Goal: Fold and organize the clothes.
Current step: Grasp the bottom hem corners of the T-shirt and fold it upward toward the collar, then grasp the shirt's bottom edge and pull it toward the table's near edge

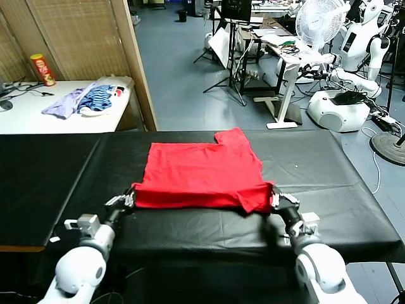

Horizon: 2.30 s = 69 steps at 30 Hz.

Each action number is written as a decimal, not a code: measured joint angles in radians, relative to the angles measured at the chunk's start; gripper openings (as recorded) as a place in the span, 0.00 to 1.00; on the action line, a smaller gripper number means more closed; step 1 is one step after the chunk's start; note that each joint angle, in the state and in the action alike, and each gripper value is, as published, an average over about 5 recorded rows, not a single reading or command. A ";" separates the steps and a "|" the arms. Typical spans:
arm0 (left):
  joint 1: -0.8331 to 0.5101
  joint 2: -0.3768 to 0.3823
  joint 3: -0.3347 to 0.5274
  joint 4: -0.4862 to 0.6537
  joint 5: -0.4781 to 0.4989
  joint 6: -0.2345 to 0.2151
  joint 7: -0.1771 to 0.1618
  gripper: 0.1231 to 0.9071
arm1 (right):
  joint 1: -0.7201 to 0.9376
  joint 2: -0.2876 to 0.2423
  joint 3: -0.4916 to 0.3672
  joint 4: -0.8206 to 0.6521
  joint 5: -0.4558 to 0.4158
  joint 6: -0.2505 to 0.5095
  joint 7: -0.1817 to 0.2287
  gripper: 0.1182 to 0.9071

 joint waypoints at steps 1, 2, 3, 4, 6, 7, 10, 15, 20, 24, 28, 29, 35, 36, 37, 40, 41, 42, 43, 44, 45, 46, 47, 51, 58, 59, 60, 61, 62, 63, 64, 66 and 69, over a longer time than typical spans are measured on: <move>-0.010 0.000 0.005 0.010 0.002 -0.002 -0.002 0.00 | 0.008 0.002 -0.002 -0.012 0.002 0.005 -0.005 0.01; -0.019 0.000 0.009 0.021 0.004 -0.004 -0.005 0.00 | 0.014 0.003 -0.003 -0.021 0.006 0.009 -0.013 0.01; -0.028 0.000 0.014 0.032 0.006 -0.006 -0.007 0.00 | 0.018 0.004 -0.003 -0.029 0.011 0.012 -0.023 0.01; -0.036 0.000 0.019 0.042 0.008 -0.007 -0.009 0.00 | 0.020 0.004 -0.004 -0.034 0.016 0.014 -0.035 0.01; -0.051 -0.001 0.027 0.057 0.010 -0.005 -0.010 0.00 | 0.018 0.001 -0.002 -0.037 0.024 0.012 -0.056 0.03; -0.056 -0.002 0.030 0.062 0.011 -0.003 -0.009 0.00 | 0.015 -0.002 0.000 -0.036 0.026 0.010 -0.064 0.06; -0.061 -0.003 0.035 0.066 0.015 0.003 -0.002 0.03 | -0.002 -0.015 0.013 -0.018 0.038 -0.004 -0.072 0.23; -0.051 -0.003 0.034 0.060 0.021 0.006 0.004 0.29 | -0.054 -0.043 0.040 0.053 0.063 -0.036 -0.059 0.59; -0.020 0.001 0.021 0.036 0.020 0.010 0.007 0.66 | -0.135 -0.068 0.069 0.157 0.066 -0.062 -0.034 0.83; 0.019 0.007 0.007 0.011 0.011 0.016 0.011 0.83 | -0.209 -0.070 0.088 0.218 0.058 -0.074 -0.019 0.86; 0.060 0.012 -0.010 -0.014 -0.025 0.030 0.013 0.86 | -0.261 -0.061 0.090 0.237 0.051 -0.077 -0.014 0.86; 0.067 0.013 -0.014 -0.017 -0.035 0.034 0.015 0.86 | -0.267 -0.058 0.089 0.238 0.047 -0.077 -0.014 0.86; 0.079 0.015 -0.032 -0.008 -0.095 0.053 0.024 0.86 | -0.266 -0.042 0.071 0.219 0.024 -0.070 -0.027 0.86; 0.077 0.015 -0.033 -0.003 -0.102 0.054 0.025 0.86 | -0.264 -0.039 0.067 0.213 0.021 -0.069 -0.029 0.86; 0.076 0.015 -0.034 0.002 -0.107 0.055 0.026 0.86 | -0.261 -0.037 0.064 0.208 0.019 -0.068 -0.031 0.86; 0.075 0.016 -0.034 0.014 -0.111 0.055 0.037 0.86 | -0.253 -0.033 0.056 0.192 0.013 -0.066 -0.035 0.79; 0.075 0.016 -0.034 0.017 -0.111 0.055 0.041 0.86 | -0.249 -0.033 0.053 0.186 0.011 -0.065 -0.036 0.75; 0.075 0.017 -0.033 0.020 -0.110 0.055 0.045 0.85 | -0.245 -0.032 0.050 0.179 0.008 -0.063 -0.038 0.69; 0.073 0.017 -0.032 0.023 -0.109 0.055 0.048 0.84 | -0.241 -0.032 0.047 0.172 0.004 -0.061 -0.040 0.61; 0.072 0.017 -0.031 0.026 -0.107 0.054 0.050 0.81 | -0.236 -0.032 0.044 0.165 0.001 -0.059 -0.042 0.55; 0.071 0.017 -0.030 0.029 -0.106 0.054 0.052 0.76 | -0.231 -0.032 0.041 0.158 -0.002 -0.057 -0.044 0.48; 0.070 0.016 -0.029 0.032 -0.103 0.054 0.052 0.70 | -0.227 -0.033 0.039 0.153 -0.002 -0.056 -0.045 0.40; 0.069 0.017 -0.028 0.033 -0.101 0.053 0.053 0.64 | -0.223 -0.034 0.037 0.149 0.002 -0.056 -0.044 0.33; 0.076 0.023 -0.027 0.031 -0.081 0.055 0.050 0.34 | -0.220 -0.046 0.034 0.153 0.046 -0.072 -0.017 0.10; 0.104 0.058 -0.024 -0.005 -0.023 0.078 0.038 0.00 | -0.257 -0.083 0.064 0.227 0.161 -0.183 0.048 0.01; 0.111 0.066 -0.026 -0.015 -0.019 0.085 0.033 0.00 | -0.268 -0.090 0.071 0.242 0.175 -0.201 0.056 0.01; 0.120 0.075 -0.028 -0.027 -0.018 0.090 0.029 0.01 | -0.281 -0.096 0.079 0.259 0.186 -0.217 0.062 0.01; 0.130 0.084 -0.032 -0.041 -0.018 0.096 0.026 0.00 | -0.296 -0.101 0.088 0.276 0.194 -0.229 0.067 0.01; 0.144 0.094 -0.036 -0.058 -0.017 0.100 0.024 0.00 | -0.313 -0.105 0.096 0.293 0.199 -0.238 0.071 0.01; 0.161 0.105 -0.042 -0.077 -0.016 0.104 0.024 0.01 | -0.333 -0.107 0.105 0.310 0.201 -0.245 0.073 0.01; 0.179 0.115 -0.048 -0.098 -0.014 0.106 0.024 0.01 | -0.353 -0.109 0.114 0.327 0.201 -0.249 0.075 0.01; 0.223 0.132 -0.060 -0.141 -0.009 0.108 0.023 0.01 | -0.396 -0.108 0.129 0.358 0.197 -0.253 0.077 0.01; 0.291 0.147 -0.078 -0.200 -0.005 0.110 0.020 0.01 | -0.453 -0.102 0.146 0.399 0.187 -0.256 0.081 0.01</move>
